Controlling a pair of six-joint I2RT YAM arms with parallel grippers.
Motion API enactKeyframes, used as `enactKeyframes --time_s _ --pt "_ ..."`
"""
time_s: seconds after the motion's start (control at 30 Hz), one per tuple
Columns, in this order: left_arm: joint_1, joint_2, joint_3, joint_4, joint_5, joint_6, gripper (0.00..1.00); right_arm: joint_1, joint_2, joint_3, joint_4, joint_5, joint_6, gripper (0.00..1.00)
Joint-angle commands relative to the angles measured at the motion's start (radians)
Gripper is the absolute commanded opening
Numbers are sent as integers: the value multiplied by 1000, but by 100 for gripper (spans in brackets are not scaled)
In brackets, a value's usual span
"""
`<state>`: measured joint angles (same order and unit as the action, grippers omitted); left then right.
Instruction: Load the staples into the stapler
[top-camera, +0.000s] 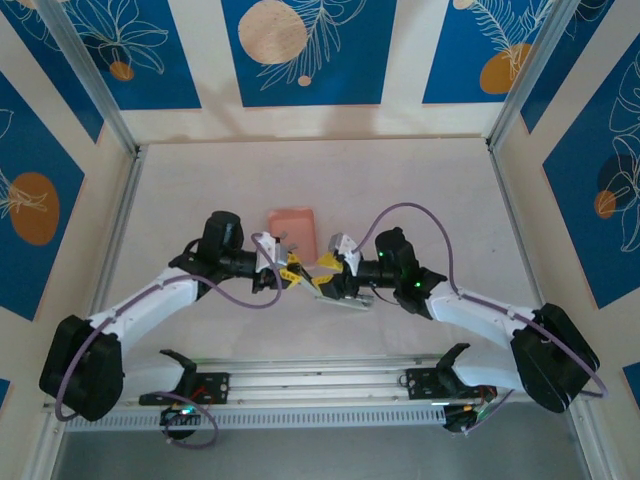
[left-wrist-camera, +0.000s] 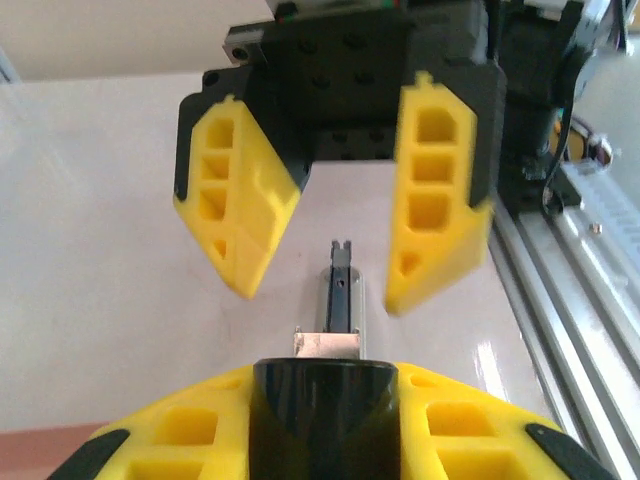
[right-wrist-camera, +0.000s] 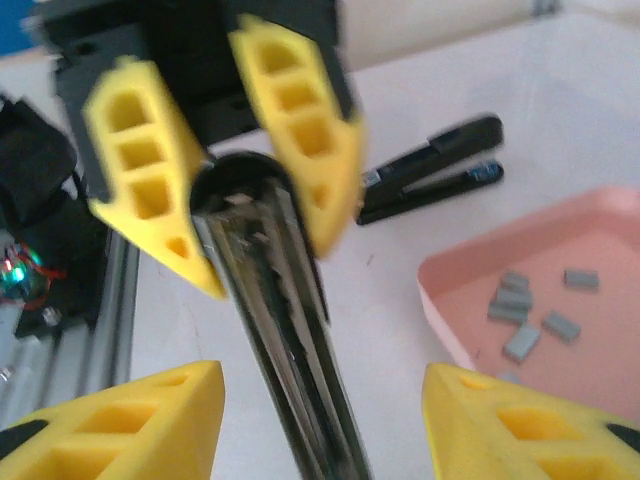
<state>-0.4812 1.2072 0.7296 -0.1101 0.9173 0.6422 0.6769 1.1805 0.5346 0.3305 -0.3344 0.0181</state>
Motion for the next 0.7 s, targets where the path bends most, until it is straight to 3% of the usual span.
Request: enactKeyframes --time_s 0.0,0.23,0.33,0.5,0.67 --pt "-7 -25 101 -323 -74 189 21 -32 -24 31 -210 88 292 55" --pt "-7 -3 200 -545 -179 292 21 -64 -3 67 -459 146 655 52" --pt "-7 12 218 -578 -198 314 21 -106 13 39 -476 98 764 49" --pt "-6 35 245 -611 -233 323 20 -148 56 -5 -426 -29 861 42" --pt "-7 43 253 -610 -267 309 20 -137 96 -14 -400 -93 901 40"
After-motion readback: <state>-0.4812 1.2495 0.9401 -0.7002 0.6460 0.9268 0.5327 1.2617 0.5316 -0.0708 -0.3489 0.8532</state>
